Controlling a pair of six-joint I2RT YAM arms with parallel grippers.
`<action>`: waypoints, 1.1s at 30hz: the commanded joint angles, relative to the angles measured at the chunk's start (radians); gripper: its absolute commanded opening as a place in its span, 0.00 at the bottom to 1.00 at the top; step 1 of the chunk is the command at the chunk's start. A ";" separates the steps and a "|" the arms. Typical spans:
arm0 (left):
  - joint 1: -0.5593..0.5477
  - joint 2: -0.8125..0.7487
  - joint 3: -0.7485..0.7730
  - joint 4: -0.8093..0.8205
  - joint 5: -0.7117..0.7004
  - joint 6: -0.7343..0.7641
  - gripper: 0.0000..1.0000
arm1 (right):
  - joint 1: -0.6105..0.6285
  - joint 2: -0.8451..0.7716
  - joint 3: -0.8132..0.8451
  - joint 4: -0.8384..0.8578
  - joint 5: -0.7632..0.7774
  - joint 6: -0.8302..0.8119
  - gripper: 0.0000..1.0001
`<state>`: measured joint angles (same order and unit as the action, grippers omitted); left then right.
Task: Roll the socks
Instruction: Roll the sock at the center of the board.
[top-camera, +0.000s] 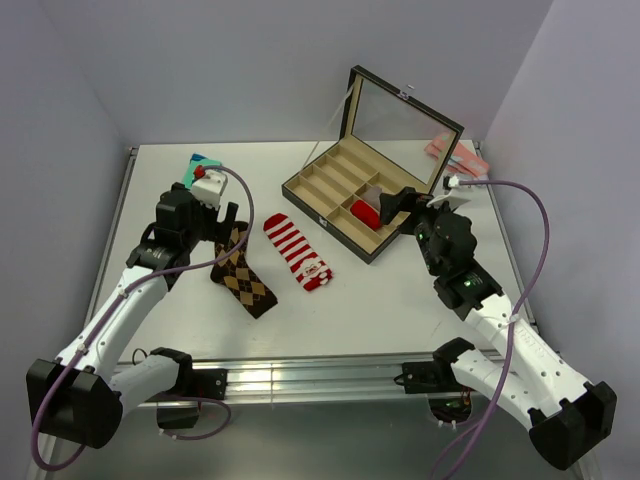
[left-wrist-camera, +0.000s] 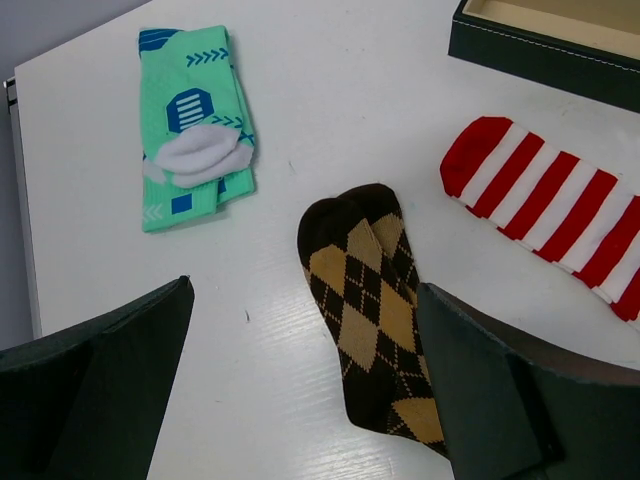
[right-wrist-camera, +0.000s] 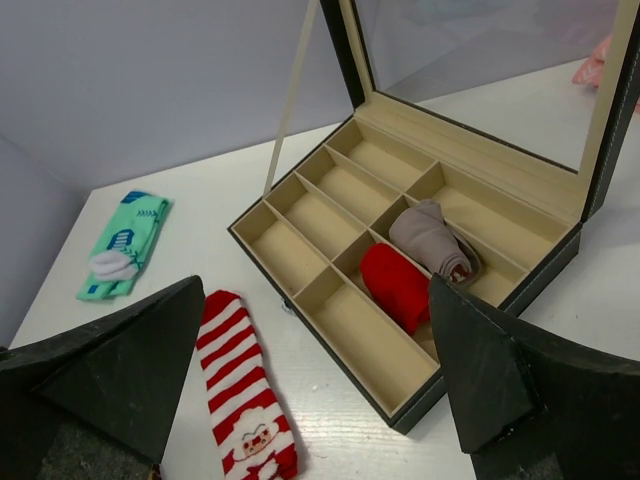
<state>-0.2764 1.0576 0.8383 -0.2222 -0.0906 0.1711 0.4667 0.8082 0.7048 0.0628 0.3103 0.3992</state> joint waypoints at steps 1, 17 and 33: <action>-0.003 -0.007 0.002 0.009 0.020 -0.005 1.00 | 0.001 -0.011 -0.002 0.028 0.006 -0.008 1.00; -0.032 -0.019 -0.033 -0.034 -0.004 0.042 0.98 | 0.001 0.011 0.007 0.008 0.000 0.000 1.00; -0.359 0.039 -0.243 -0.121 -0.083 0.093 0.71 | 0.001 0.060 -0.007 0.014 -0.034 0.039 0.98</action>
<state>-0.5873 1.1019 0.6071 -0.3191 -0.1432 0.2501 0.4671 0.8650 0.6994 0.0509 0.2821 0.4175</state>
